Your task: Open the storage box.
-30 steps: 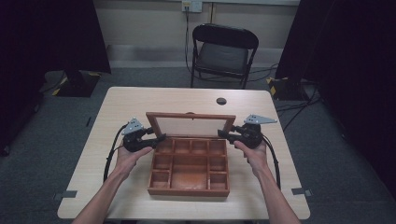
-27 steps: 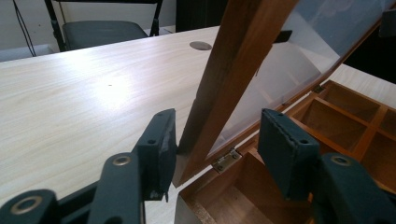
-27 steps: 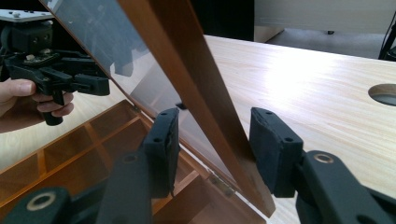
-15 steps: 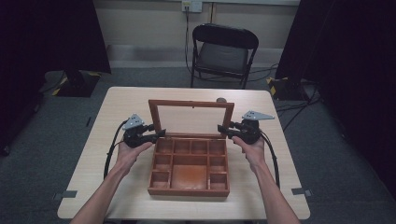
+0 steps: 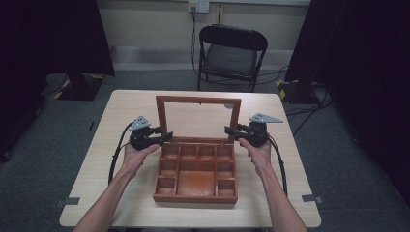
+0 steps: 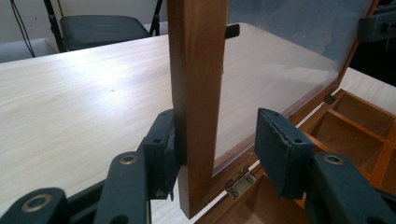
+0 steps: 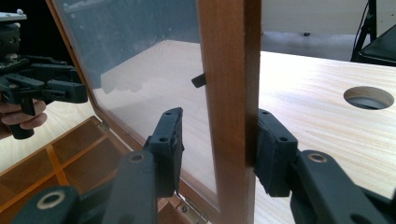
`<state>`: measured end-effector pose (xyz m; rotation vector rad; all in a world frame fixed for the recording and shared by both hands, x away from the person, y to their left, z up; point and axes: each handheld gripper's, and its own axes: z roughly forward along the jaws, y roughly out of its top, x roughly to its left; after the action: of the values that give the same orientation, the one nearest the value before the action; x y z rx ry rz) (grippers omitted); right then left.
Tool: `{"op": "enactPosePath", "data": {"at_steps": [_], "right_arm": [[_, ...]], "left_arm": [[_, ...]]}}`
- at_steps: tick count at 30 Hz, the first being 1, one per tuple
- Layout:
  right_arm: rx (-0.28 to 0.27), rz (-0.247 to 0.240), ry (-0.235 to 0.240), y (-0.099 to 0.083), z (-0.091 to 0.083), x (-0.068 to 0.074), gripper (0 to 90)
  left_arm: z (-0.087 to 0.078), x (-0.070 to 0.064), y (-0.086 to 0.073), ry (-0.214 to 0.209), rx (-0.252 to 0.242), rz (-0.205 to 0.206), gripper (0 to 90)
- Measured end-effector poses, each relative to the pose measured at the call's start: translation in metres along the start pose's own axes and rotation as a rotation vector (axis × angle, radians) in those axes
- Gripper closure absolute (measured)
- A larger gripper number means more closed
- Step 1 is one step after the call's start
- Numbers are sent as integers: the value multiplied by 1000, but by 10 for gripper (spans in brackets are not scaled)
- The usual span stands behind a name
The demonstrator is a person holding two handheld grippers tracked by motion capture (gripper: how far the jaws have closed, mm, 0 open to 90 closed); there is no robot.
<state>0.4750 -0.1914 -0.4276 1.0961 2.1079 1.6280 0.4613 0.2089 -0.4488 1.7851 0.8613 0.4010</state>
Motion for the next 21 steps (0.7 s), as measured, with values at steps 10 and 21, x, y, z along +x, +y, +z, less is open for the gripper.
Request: {"op": "enactPosePath", "data": {"at_steps": [10, 21], "right_arm": [[11, 15, -15, 4, 12, -1, 483], [18, 50, -41, 2, 25, -3, 389]], "left_arm": [[5, 5, 0, 4, 8, -15, 508], [11, 9, 0, 17, 36, -35, 495]]}}
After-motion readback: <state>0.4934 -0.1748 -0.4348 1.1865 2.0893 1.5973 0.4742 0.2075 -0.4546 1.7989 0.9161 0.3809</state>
